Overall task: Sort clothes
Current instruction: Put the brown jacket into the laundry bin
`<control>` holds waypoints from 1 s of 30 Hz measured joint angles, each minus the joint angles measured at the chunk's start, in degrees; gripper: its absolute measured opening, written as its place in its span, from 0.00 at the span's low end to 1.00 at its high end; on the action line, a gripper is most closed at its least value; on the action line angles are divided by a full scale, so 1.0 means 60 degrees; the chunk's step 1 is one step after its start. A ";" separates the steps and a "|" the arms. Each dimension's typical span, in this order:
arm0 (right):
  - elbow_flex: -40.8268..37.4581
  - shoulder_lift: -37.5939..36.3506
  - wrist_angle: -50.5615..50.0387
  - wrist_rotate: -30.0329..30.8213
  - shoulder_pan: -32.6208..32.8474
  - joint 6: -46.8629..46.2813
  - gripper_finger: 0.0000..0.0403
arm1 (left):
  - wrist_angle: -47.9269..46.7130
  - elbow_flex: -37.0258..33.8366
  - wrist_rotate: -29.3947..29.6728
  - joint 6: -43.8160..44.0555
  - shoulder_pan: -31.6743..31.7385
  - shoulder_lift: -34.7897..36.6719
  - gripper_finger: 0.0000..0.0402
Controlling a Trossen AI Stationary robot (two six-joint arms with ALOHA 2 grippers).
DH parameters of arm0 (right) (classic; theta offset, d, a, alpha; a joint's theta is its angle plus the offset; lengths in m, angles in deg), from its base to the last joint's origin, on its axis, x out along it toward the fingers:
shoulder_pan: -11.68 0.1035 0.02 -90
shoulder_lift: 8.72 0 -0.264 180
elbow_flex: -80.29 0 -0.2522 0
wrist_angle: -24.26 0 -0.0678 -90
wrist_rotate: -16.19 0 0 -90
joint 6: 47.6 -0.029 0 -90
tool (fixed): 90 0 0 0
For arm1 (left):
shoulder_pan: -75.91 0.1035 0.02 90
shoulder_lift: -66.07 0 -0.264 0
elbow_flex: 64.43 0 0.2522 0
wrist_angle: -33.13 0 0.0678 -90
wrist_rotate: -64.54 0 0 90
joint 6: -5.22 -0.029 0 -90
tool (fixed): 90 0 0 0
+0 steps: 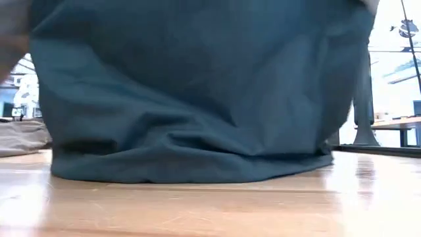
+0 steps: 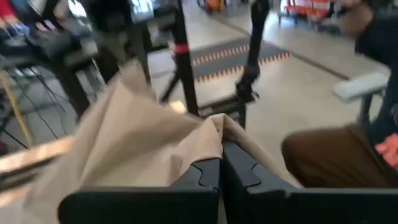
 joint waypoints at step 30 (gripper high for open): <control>-0.6798 -0.1840 -0.0955 0.1847 -0.0605 -0.6112 0.00 | 0.1265 -0.3556 -0.0406 0.0939 0.2522 -0.0981 0.00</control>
